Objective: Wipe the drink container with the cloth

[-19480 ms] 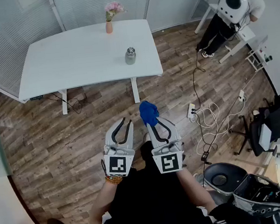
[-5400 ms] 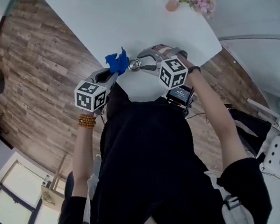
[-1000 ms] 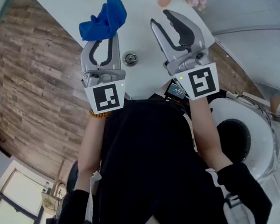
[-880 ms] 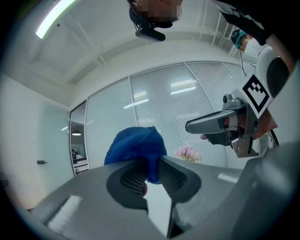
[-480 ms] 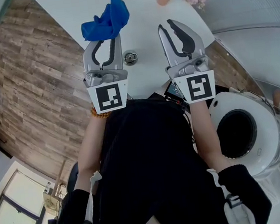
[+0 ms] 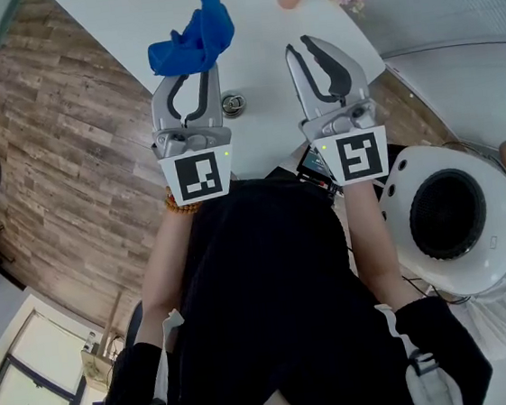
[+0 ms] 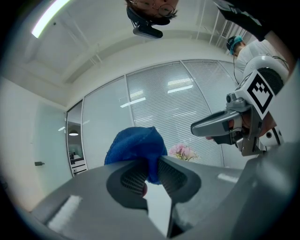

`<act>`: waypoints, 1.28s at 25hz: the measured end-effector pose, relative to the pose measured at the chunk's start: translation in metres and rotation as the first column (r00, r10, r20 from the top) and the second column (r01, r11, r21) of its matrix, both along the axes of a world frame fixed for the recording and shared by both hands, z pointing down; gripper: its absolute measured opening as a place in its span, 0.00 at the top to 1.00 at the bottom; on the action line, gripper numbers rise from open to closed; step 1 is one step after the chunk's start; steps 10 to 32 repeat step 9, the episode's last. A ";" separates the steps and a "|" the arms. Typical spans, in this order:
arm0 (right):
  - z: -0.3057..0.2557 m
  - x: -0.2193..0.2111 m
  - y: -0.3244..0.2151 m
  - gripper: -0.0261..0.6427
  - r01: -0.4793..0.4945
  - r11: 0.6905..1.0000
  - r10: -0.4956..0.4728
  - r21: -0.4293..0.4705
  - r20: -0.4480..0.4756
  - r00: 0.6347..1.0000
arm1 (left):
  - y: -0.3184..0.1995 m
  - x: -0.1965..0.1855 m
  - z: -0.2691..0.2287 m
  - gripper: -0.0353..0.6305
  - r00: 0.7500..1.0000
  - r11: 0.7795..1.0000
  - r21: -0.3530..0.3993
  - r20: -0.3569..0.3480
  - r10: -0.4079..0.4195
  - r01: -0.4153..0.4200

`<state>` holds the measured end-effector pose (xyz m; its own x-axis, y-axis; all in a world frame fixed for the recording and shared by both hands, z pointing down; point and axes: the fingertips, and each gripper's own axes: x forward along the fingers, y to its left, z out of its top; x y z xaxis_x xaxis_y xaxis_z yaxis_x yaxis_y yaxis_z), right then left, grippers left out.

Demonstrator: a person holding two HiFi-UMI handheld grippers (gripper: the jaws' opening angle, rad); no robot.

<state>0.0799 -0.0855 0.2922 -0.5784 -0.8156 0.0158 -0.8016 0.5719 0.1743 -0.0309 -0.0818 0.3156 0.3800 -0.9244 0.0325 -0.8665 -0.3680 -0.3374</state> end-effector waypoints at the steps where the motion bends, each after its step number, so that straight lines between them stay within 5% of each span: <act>1: 0.001 0.001 0.001 0.84 -0.001 1.000 0.001 -0.001 0.000 1.000 | 0.001 0.001 0.001 0.69 1.000 1.000 0.001 0.001 0.001 -0.001; 32: -0.010 -0.012 0.000 0.84 -0.003 1.000 0.003 -0.005 -0.009 1.000 | 0.001 -0.014 -0.009 0.69 1.000 1.000 -0.006 0.010 0.004 -0.004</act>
